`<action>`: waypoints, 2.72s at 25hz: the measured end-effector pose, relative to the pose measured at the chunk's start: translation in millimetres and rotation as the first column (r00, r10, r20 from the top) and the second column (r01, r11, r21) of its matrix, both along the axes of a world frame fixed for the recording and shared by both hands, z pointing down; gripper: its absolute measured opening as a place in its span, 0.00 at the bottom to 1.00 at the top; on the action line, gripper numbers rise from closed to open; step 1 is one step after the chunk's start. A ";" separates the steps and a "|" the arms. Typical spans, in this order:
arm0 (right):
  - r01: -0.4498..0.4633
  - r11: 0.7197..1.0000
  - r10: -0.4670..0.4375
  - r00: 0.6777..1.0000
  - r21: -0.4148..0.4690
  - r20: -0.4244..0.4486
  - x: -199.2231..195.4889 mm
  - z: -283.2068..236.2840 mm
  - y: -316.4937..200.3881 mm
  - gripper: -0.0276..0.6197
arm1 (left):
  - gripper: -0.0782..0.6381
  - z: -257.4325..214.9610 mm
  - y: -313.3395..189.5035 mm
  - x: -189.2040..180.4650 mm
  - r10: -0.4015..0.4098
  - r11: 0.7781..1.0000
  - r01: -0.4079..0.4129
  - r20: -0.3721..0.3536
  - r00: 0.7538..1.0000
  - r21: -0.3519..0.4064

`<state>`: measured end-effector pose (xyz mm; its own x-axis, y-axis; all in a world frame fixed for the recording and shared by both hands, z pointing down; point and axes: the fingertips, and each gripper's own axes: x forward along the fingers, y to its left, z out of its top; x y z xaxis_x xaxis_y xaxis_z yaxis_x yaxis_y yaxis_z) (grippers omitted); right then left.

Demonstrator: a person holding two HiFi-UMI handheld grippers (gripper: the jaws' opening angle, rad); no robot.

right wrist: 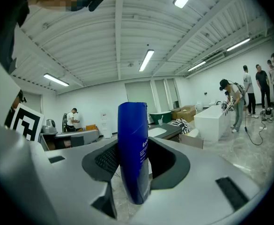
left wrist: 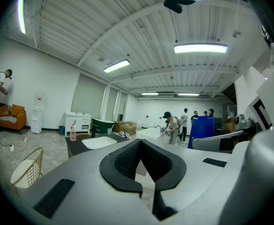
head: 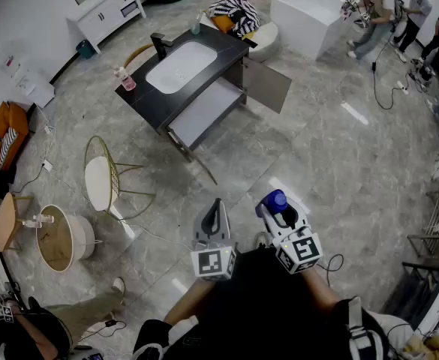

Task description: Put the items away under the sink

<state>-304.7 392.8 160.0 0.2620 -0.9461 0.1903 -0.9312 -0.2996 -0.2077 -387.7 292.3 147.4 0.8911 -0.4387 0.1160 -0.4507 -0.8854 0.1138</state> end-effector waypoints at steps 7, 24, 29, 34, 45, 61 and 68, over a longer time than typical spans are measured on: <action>0.002 1.000 -0.002 1.000 0.002 -0.012 2.2 -0.2 -9.2 0.30 | 0.13 4.6 -10.4 1.2 0.020 0.999 -0.021 0.033 0.999 0.035; -0.026 1.000 0.026 1.000 -0.016 -0.003 0.5 10.5 -54.7 0.30 | 0.13 18.6 -52.8 1.8 0.051 0.999 -0.051 -0.003 0.999 0.000; 0.016 1.000 -0.016 1.000 -0.010 0.008 27.6 14.6 -75.1 0.30 | 0.13 25.3 -69.0 19.8 -0.006 0.999 0.006 0.006 1.000 -0.032; 0.128 0.992 -0.127 0.991 0.013 -0.035 89.5 21.7 -113.2 0.30 | 0.13 34.5 -94.5 64.7 -0.094 0.996 0.094 0.027 0.995 -0.001; 0.388 0.921 -0.390 0.918 -0.045 -0.076 262.2 38.7 -187.6 0.30 | 0.13 36.3 -138.8 220.3 -0.352 0.936 0.352 0.028 0.936 0.006; 0.537 0.841 -0.541 0.838 -0.069 -0.067 356.0 60.6 -318.2 0.30 | 0.13 57.1 -250.6 299.9 -0.502 0.864 0.503 0.050 0.863 -0.005; 0.585 0.806 -0.591 0.802 -0.086 -0.090 371.7 82.2 -391.2 0.30 | 0.13 68.5 -330.4 329.1 -0.547 0.837 0.545 -0.031 0.837 -0.040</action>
